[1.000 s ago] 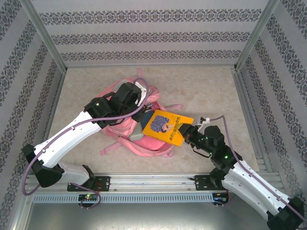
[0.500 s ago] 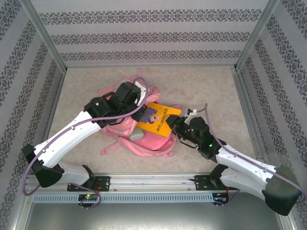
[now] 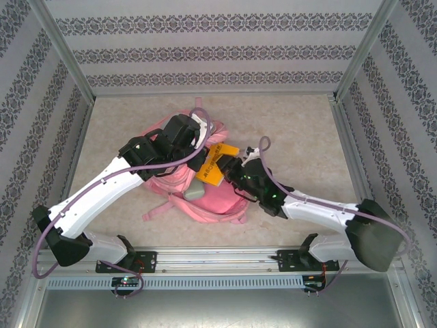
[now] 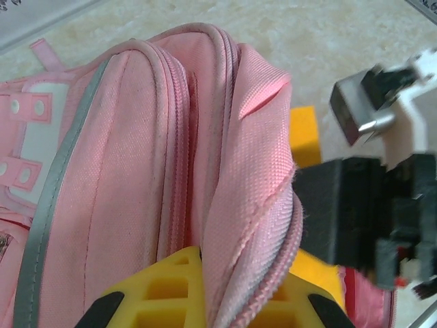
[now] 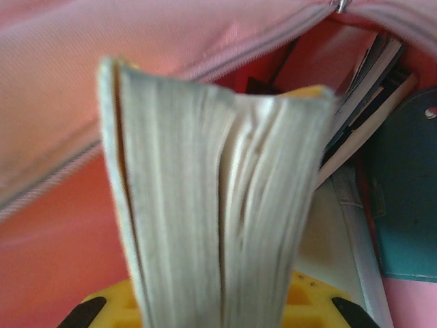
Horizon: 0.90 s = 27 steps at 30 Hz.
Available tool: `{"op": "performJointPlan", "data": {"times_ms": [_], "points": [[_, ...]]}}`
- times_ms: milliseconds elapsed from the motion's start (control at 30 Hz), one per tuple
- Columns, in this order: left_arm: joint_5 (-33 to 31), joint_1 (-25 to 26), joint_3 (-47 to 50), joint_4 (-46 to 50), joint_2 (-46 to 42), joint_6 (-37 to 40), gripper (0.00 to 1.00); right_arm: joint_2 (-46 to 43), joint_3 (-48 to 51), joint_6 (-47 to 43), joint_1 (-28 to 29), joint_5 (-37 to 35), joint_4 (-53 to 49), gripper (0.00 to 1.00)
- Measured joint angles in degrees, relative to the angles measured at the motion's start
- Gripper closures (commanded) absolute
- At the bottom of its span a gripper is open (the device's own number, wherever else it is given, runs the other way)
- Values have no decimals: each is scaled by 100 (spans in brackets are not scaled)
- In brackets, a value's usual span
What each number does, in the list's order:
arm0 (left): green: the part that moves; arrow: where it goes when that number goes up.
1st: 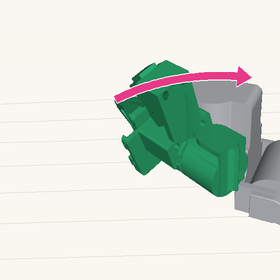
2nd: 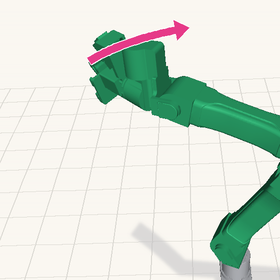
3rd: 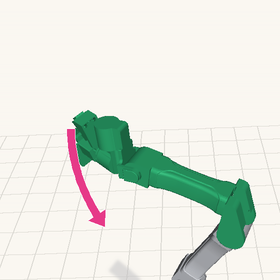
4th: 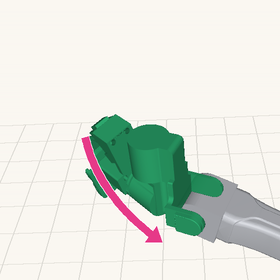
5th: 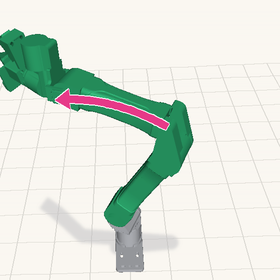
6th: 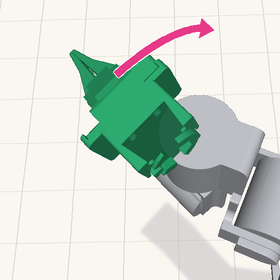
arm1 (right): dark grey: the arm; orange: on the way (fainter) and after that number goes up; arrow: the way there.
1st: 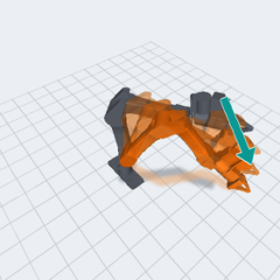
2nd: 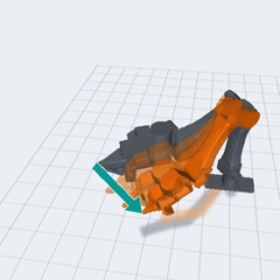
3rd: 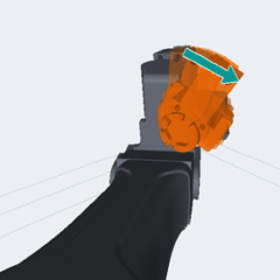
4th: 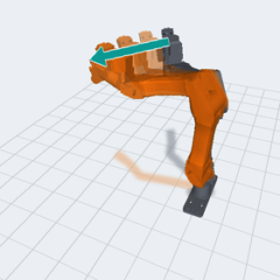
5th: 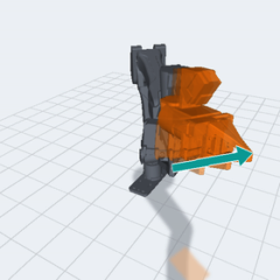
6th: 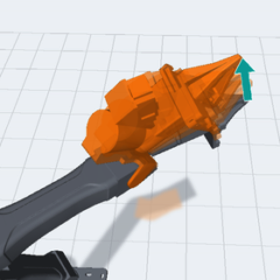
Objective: Pack the student bag
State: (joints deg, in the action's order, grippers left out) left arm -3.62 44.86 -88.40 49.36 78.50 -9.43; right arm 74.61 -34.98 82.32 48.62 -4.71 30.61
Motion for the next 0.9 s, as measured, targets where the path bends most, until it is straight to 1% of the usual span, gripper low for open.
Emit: {"op": "performJointPlan", "data": {"times_ms": [133, 300, 400, 533, 667, 800, 900], "points": [[39, -26, -258, 52, 166, -17, 100, 750, -308, -22, 203, -153, 291, 100], [221, -33, -382, 39, 310, -153, 100, 1703, -898, -275, 531, -608, 616, 100], [284, -33, -411, 22, 374, -234, 100, 2302, -1408, -319, 640, -752, 817, 95], [275, -50, -605, 31, 485, -299, 100, 2833, -1871, -341, 693, -940, 844, 87], [140, -149, -739, 63, 568, -302, 100, 3342, -2277, -345, 671, -935, 1178, 73], [-31, -264, -769, 85, 612, -302, 100, 3980, -2802, -459, 625, -586, 1729, 57], [-50, -302, -772, 87, 621, -302, 100, 4111, -2839, -579, 623, -374, 1923, 43]]}}
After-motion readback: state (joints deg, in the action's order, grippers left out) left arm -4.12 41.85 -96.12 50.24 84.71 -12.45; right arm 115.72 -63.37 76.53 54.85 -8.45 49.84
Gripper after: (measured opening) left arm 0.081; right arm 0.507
